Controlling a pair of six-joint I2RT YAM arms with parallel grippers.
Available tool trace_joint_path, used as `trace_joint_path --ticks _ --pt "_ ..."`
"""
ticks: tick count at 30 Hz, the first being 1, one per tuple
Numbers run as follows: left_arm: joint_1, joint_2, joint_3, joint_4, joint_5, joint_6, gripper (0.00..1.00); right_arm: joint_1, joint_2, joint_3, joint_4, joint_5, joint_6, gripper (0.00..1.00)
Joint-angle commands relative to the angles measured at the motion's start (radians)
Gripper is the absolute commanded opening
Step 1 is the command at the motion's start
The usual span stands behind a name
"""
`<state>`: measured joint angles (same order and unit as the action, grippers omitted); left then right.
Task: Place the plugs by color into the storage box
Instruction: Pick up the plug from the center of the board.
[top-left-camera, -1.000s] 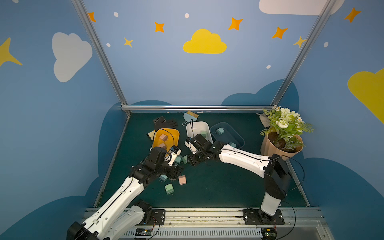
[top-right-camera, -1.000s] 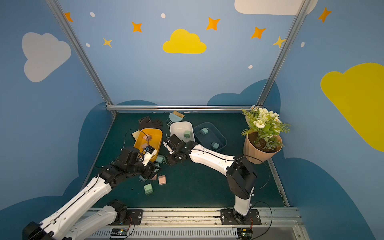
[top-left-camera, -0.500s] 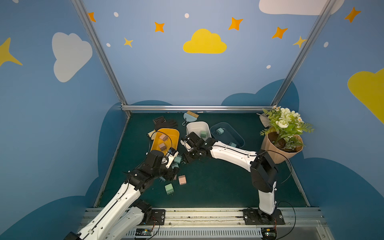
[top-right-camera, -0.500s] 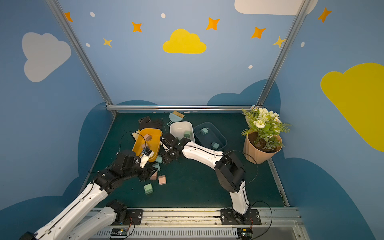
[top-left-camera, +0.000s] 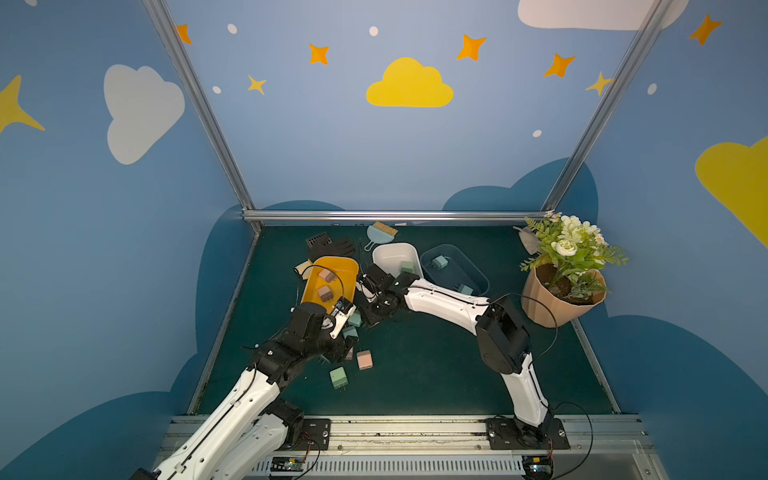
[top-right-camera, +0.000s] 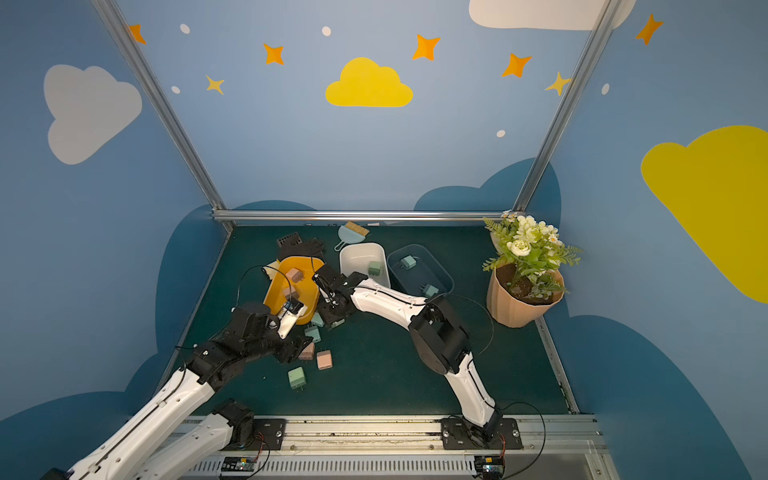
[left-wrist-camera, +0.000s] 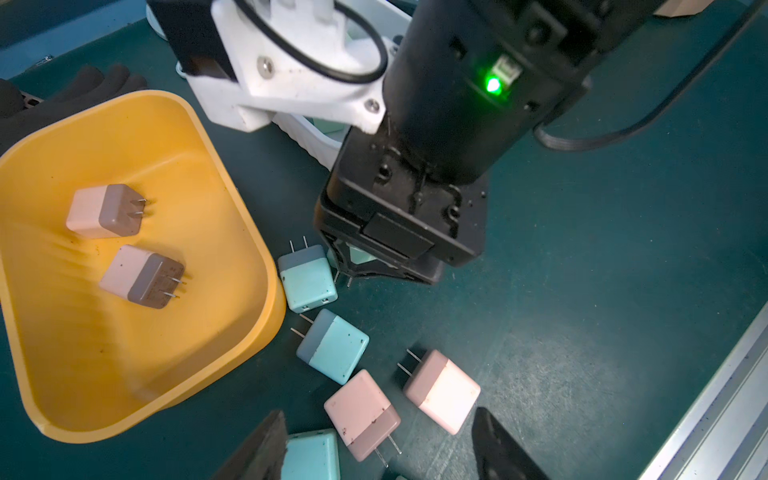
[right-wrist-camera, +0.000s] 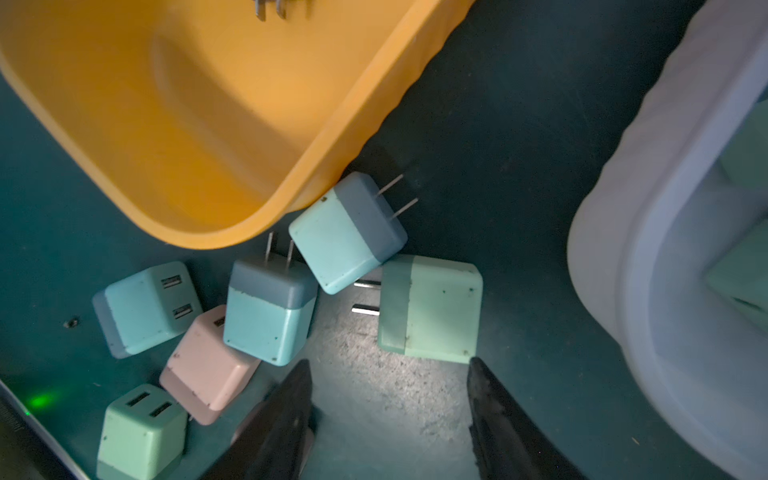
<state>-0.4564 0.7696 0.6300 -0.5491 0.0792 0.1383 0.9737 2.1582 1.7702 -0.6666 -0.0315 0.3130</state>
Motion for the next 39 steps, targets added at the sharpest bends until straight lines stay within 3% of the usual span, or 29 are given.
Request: trace_joint_path --ticks 1,22,30,39 --pt "0.005 -0.016 0.005 -0.009 0.001 0.02 0.71 -0.007 0.032 0.033 -0.05 0.01 -0.007 0.62" --pt "0.01 -0.057 -0.001 0.01 -0.033 0.032 0.69 -0.008 0.086 0.083 -0.094 0.012 -0.014 0.61" --pt "0.019 -0.054 -0.003 0.013 0.006 0.033 0.7 -0.007 0.041 0.052 -0.102 0.028 -0.019 0.61" --pt "0.02 -0.053 -0.003 0.001 0.024 0.05 0.72 -0.016 0.105 0.088 -0.12 0.02 -0.03 0.62"
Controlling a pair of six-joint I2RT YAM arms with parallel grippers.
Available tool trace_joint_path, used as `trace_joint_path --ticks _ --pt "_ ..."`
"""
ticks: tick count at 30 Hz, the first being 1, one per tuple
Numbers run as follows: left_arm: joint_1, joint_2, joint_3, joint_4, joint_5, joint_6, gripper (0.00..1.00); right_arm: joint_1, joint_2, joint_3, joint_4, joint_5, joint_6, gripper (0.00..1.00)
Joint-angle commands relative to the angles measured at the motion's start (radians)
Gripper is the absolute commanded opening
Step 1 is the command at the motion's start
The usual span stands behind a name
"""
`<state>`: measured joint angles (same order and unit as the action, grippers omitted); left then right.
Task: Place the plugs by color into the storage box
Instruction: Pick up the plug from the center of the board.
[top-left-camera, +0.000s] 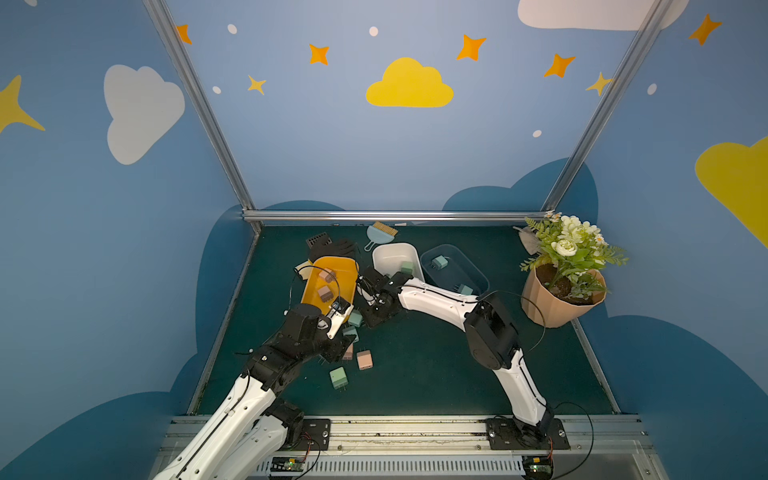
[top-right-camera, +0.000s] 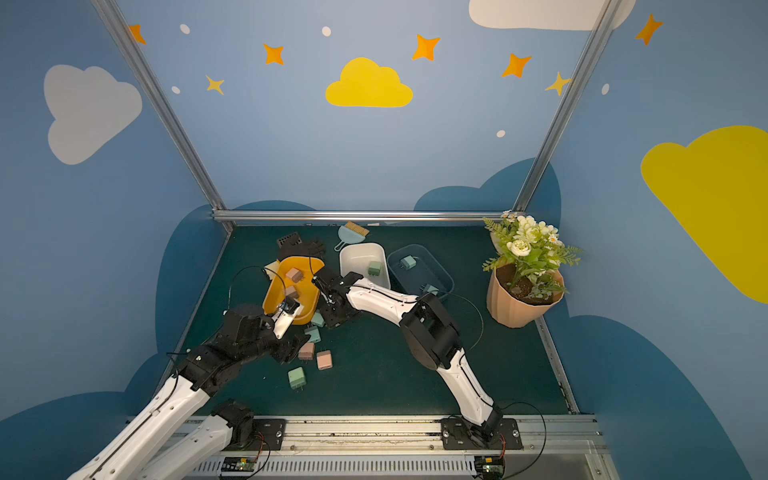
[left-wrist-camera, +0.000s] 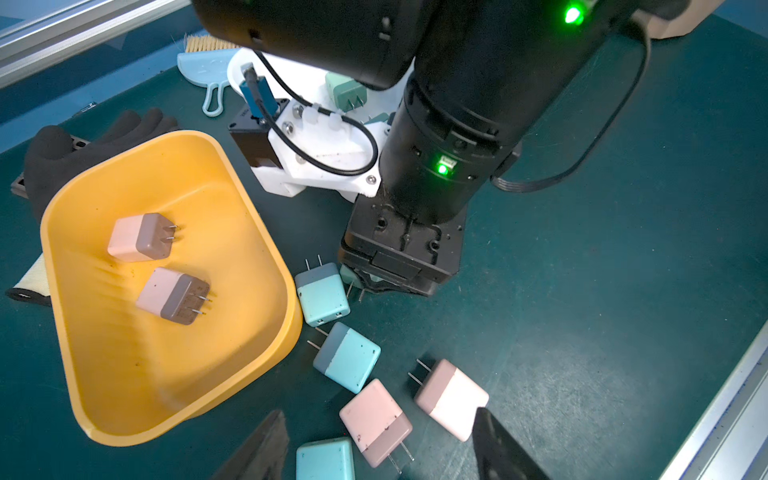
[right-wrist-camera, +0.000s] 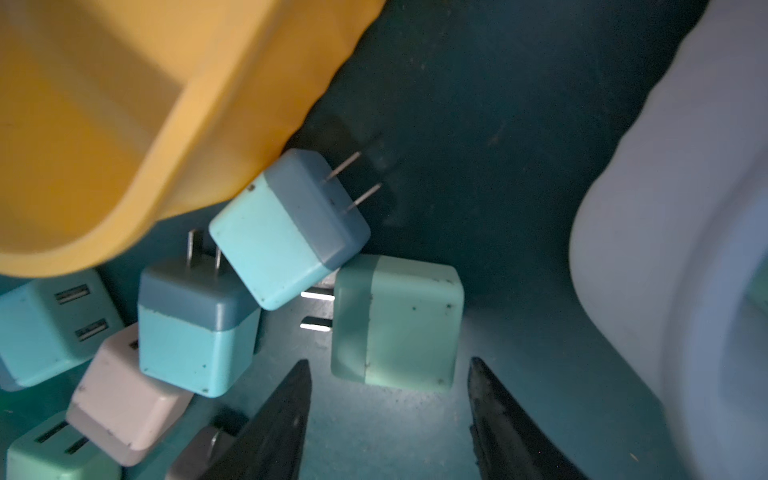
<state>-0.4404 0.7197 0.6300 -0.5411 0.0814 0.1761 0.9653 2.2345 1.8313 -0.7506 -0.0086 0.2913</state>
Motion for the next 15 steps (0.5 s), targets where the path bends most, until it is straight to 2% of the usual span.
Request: trace_joint_path --ticks 1,15 --pt "0.005 -0.003 -0.003 -0.007 0.023 0.013 0.71 -0.01 0.031 0.028 -0.036 -0.009 -0.007 0.61" --pt "0.005 0.001 -0.003 -0.01 0.038 0.016 0.72 -0.01 0.03 0.021 -0.026 -0.004 -0.006 0.56"
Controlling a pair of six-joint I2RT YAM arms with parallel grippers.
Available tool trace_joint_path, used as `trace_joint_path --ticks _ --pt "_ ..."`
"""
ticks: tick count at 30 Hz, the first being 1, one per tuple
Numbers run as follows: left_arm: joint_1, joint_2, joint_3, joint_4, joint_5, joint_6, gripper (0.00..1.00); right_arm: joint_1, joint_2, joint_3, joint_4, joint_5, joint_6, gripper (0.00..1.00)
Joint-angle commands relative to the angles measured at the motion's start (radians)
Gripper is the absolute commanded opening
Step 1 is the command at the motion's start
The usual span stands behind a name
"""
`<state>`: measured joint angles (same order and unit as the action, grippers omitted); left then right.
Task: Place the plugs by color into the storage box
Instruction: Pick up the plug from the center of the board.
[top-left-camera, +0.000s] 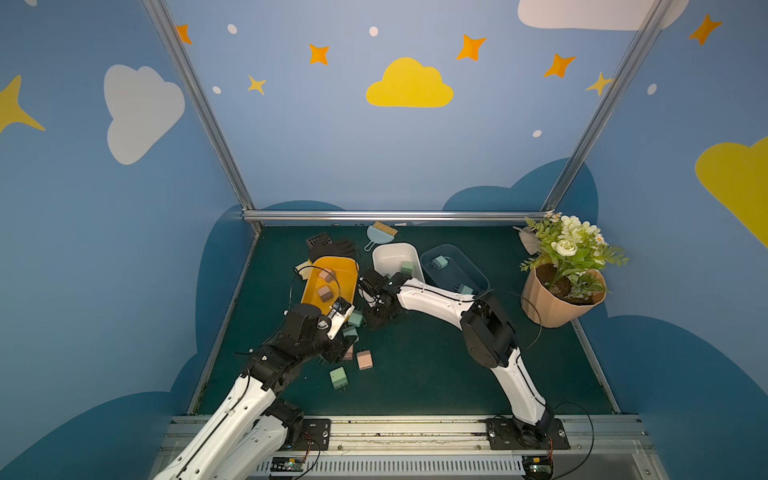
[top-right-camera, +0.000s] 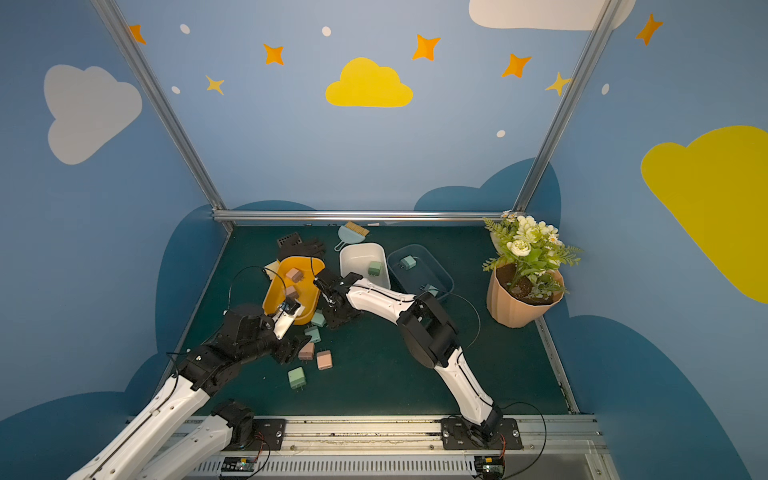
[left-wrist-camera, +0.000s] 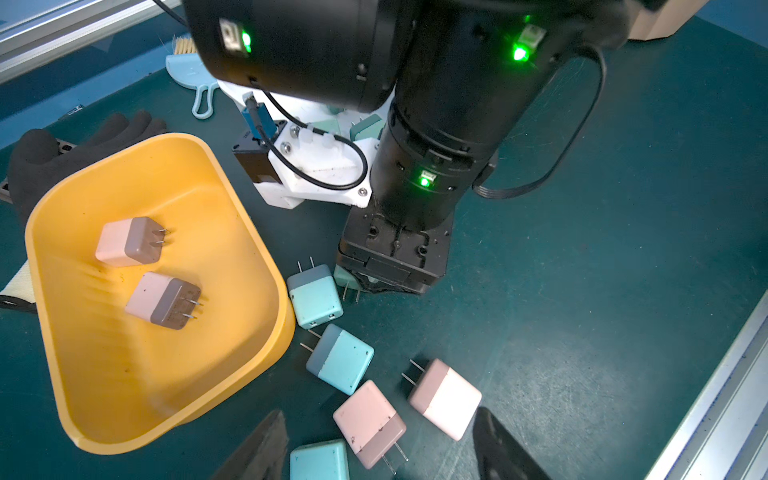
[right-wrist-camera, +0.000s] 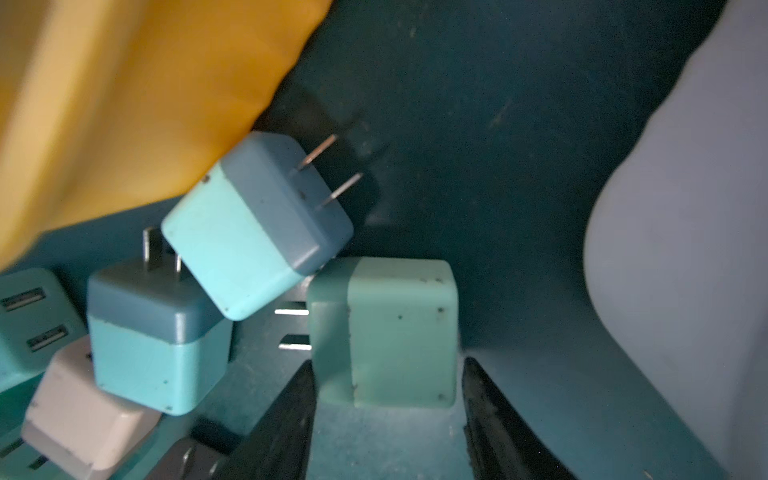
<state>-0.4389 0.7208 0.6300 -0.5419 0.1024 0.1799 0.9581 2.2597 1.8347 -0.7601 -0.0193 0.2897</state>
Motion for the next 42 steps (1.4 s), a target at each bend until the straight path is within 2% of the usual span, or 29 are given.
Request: trace_joint_path --ticks 1,11,18,26,32,39,42 --pt "0.003 0.0 -0.003 -0.009 0.019 0.013 0.72 -0.002 0.003 0.015 -0.015 0.01 -0.007 0.56" --pt "0.003 0.017 -0.006 -0.007 0.023 0.014 0.72 -0.007 0.036 0.037 -0.009 -0.001 -0.038 0.59" --pt "0.006 0.02 -0.006 -0.008 0.022 0.016 0.72 -0.009 0.041 0.039 -0.005 -0.009 -0.041 0.54" --pt "0.011 0.023 -0.009 -0.004 0.033 0.021 0.73 0.002 -0.054 -0.043 0.034 0.027 -0.032 0.43" --pt "0.014 0.036 -0.013 -0.01 0.039 0.018 0.74 0.008 -0.154 -0.125 0.088 -0.035 -0.027 0.38" --pt "0.014 0.051 -0.021 -0.011 0.157 0.015 0.76 0.007 -0.224 -0.164 0.08 -0.066 -0.02 0.35" --pt "0.013 0.054 -0.018 -0.01 0.155 0.015 0.76 0.008 -0.264 -0.196 0.096 -0.075 -0.01 0.34"
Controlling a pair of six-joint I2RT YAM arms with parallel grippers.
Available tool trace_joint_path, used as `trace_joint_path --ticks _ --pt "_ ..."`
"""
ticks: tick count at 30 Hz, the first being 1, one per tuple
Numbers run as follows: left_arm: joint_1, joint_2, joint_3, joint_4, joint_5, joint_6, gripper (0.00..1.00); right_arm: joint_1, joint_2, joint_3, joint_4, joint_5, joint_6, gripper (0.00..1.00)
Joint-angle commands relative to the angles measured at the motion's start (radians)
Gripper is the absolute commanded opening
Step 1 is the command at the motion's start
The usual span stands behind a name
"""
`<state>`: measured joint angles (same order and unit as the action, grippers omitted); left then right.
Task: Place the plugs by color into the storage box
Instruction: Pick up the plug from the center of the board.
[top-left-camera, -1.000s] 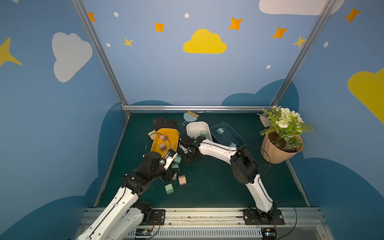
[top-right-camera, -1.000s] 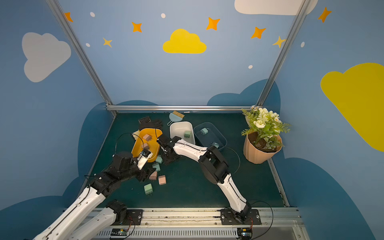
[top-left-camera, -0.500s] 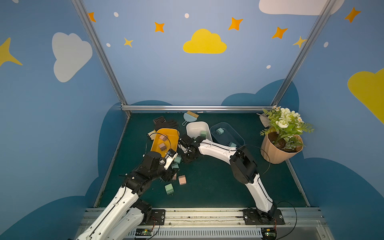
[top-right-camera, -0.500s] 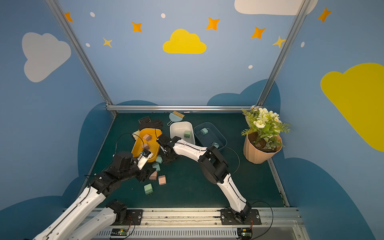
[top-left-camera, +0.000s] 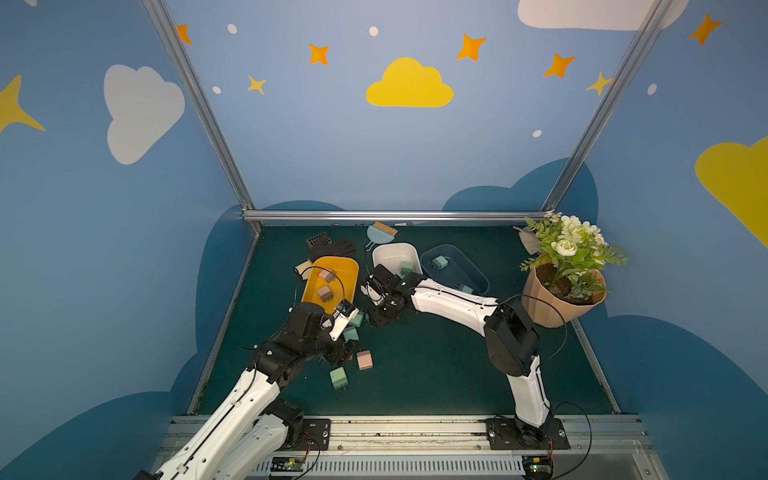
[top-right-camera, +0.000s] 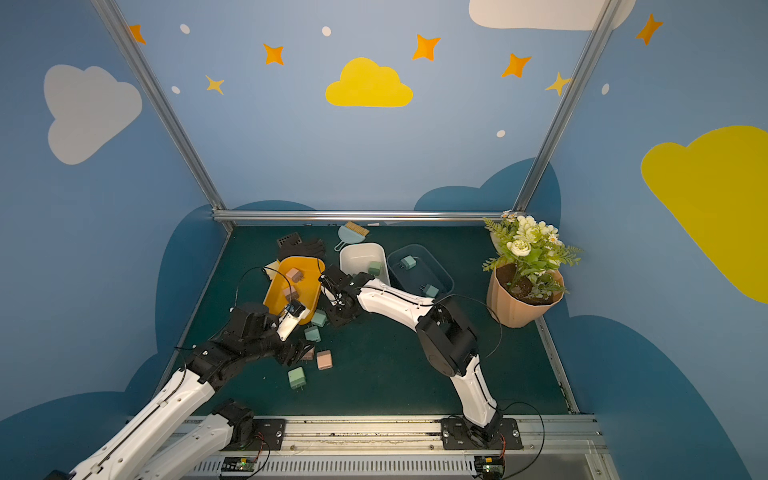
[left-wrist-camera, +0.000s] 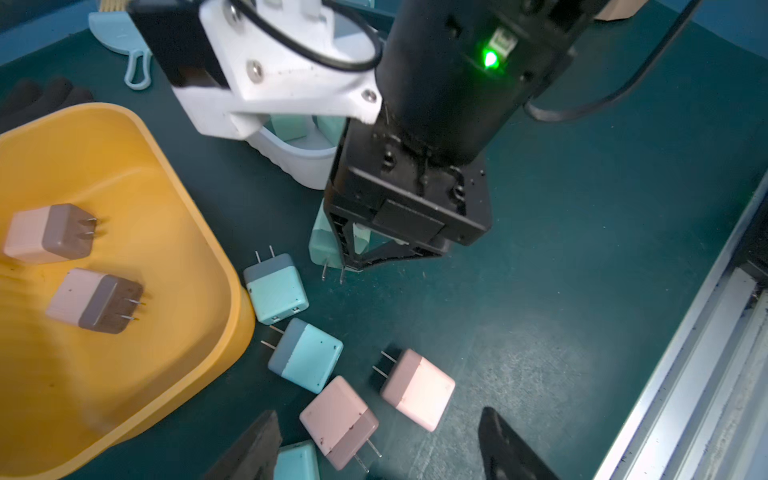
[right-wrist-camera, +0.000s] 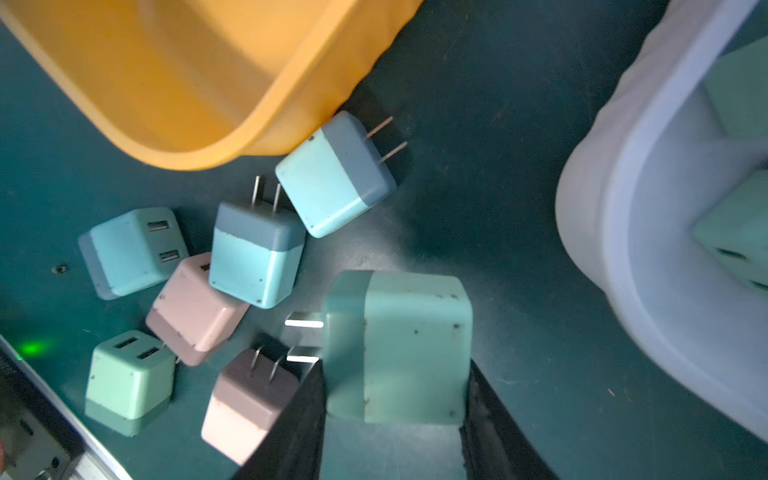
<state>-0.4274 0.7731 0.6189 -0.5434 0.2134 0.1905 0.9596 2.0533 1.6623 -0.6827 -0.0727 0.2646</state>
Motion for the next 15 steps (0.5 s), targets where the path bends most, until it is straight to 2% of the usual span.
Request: trace_joint_path --ticks 1,9,15 --pt "0.002 0.0 -0.006 -0.01 0.042 0.003 0.76 0.004 -0.068 -0.031 0.024 -0.026 0.017 0.34" --pt "0.0 -0.041 -0.009 -0.003 0.048 -0.005 0.76 -0.029 -0.119 -0.022 0.008 -0.07 0.012 0.33" --pt "0.002 -0.038 0.017 0.035 0.108 -0.024 0.76 -0.091 -0.135 0.027 -0.022 -0.11 0.001 0.33"
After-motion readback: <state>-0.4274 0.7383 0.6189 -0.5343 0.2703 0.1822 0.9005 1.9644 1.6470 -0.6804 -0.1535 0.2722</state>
